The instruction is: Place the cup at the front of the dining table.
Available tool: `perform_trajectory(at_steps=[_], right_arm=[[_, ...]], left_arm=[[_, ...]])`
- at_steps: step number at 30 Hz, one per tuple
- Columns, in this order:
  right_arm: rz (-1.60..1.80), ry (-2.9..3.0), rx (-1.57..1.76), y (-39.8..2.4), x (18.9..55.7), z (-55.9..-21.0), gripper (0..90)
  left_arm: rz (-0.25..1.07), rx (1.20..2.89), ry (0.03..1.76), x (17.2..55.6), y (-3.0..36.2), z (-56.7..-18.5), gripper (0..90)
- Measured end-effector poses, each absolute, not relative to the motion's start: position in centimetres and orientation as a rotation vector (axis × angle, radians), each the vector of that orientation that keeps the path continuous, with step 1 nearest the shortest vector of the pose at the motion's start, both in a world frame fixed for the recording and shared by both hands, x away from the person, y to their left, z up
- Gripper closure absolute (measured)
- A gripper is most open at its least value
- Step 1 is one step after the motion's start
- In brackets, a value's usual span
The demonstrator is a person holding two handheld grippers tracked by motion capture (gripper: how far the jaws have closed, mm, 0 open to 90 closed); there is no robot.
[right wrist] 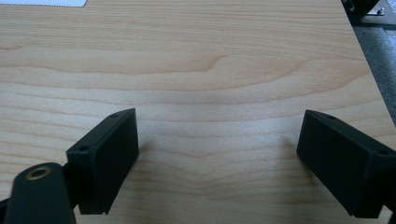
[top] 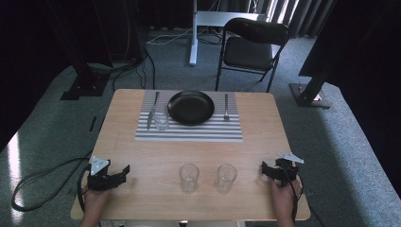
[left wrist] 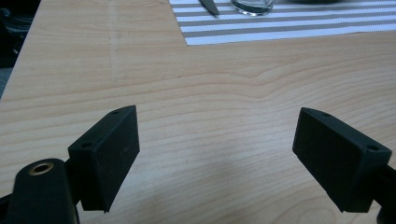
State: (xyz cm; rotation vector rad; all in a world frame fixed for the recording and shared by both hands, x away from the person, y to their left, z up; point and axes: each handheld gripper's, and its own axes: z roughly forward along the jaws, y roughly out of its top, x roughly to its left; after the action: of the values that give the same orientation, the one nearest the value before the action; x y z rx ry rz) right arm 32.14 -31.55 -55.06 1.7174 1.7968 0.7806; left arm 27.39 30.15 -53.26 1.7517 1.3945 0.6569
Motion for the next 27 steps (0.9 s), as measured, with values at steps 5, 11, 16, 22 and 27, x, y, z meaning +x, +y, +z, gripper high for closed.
perform_trajectory(at_steps=[5, 11, 16, 22, 27], right_arm=[[0.781, 1.797, 1.717, -31.6, 32.1, -55.1, 12.2], [0.781, 1.797, 1.718, -31.5, 32.1, -55.1, 12.1], [0.781, 1.797, 1.717, -31.6, 32.1, -55.1, 12.1], [0.780, 1.797, 1.717, -31.5, 32.1, -55.1, 12.1], [0.781, 1.797, 1.716, -31.6, 32.1, -55.1, 12.1]], left_arm=[[0.696, 1.780, 1.469, 27.0, 30.7, -53.6, 15.3], [0.725, 1.796, 1.565, 26.7, 31.4, -53.9, 15.3], [0.729, 1.837, 1.633, 26.6, 31.7, -54.4, 15.2], [0.711, 1.821, 1.678, 26.5, 32.6, -54.5, 15.2], [0.705, 1.827, 1.664, 26.5, 33.1, -54.6, 15.1]])
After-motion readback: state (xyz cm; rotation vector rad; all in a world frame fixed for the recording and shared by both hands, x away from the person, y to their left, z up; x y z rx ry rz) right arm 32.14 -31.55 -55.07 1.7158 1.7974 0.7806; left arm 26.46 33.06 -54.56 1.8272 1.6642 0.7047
